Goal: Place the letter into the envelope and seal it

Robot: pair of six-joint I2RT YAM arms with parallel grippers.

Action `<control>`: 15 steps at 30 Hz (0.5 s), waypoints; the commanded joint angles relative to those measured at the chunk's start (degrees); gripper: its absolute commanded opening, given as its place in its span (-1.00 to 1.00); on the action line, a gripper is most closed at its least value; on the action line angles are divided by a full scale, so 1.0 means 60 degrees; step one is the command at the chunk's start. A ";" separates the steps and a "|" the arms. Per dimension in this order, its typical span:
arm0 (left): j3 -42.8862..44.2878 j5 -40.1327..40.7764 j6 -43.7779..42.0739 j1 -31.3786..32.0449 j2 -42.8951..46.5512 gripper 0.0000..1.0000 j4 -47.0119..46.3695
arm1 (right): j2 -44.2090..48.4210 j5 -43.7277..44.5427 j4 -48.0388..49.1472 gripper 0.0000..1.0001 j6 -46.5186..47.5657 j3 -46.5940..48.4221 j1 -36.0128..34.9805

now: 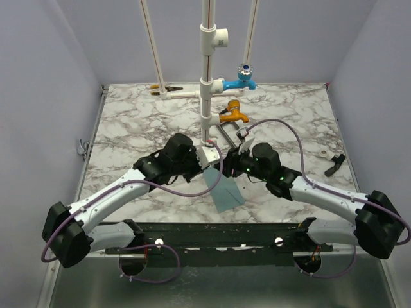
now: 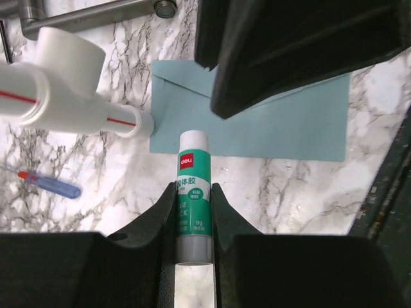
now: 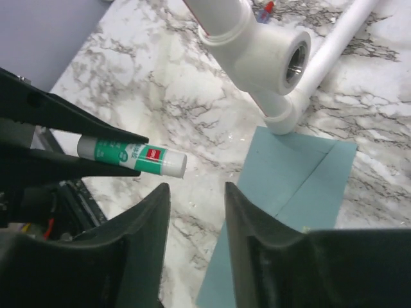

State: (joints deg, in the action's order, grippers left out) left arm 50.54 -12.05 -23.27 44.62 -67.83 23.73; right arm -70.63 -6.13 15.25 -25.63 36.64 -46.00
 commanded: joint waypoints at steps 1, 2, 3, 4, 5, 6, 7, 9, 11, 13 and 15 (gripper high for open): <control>0.0388 -0.1205 0.1372 -0.0610 0.0875 -1.00 0.1193 | 0.0646 -0.0823 -0.1307 -0.04 0.1064 0.0295 0.0047; 0.0467 -0.1596 0.1604 -0.0832 0.1077 -1.00 0.1247 | 0.0855 -0.1035 -0.1369 0.08 0.1224 0.0268 0.0038; 0.0585 -0.1945 0.1826 -0.1040 0.1357 -1.00 0.1307 | 0.1139 -0.1333 -0.1363 0.20 0.1420 0.0213 0.0045; 0.0658 -0.2378 0.1989 -0.1250 0.1581 -1.00 0.1364 | 0.1374 -0.1543 -0.1331 0.35 0.1618 0.0165 0.0042; 0.0721 -0.2774 0.2154 -0.1429 0.1854 -1.00 0.1412 | 0.1600 -0.1676 -0.1370 0.47 0.1757 0.0160 0.0048; 0.0717 -0.3212 0.2266 -0.1600 0.2079 -1.00 0.1447 | 0.1746 -0.1788 -0.1480 0.63 0.1945 0.0258 0.0044; 0.0658 -0.3647 0.2394 -0.1715 0.2345 -1.00 0.1465 | 0.1779 -0.2094 -0.1573 0.88 0.2160 0.0387 0.0035; 0.0427 -0.4424 0.2601 -0.1882 0.2843 -1.00 0.1444 | 0.1702 -0.2939 -0.1659 1.00 0.2523 0.0797 0.0031; 0.0094 -0.5295 0.2882 -0.2018 0.3351 -1.00 0.1382 | 0.1570 -0.3607 -0.1448 1.00 0.2868 0.1085 -0.0074; -0.0251 -0.6120 0.3216 -0.2191 0.3852 -1.00 0.1252 | 0.1446 -0.4129 -0.1208 1.00 0.3293 0.1254 -0.0244; -0.0539 -0.6767 0.3348 -0.2305 0.4293 -1.00 0.1143 | 0.1436 -0.4868 -0.0923 0.98 0.3596 0.1312 -0.0365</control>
State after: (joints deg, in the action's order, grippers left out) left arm 51.05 -38.11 -7.77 32.34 -46.44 30.33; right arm -61.41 -24.08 7.70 -10.35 42.44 -46.70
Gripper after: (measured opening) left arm 0.183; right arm 0.998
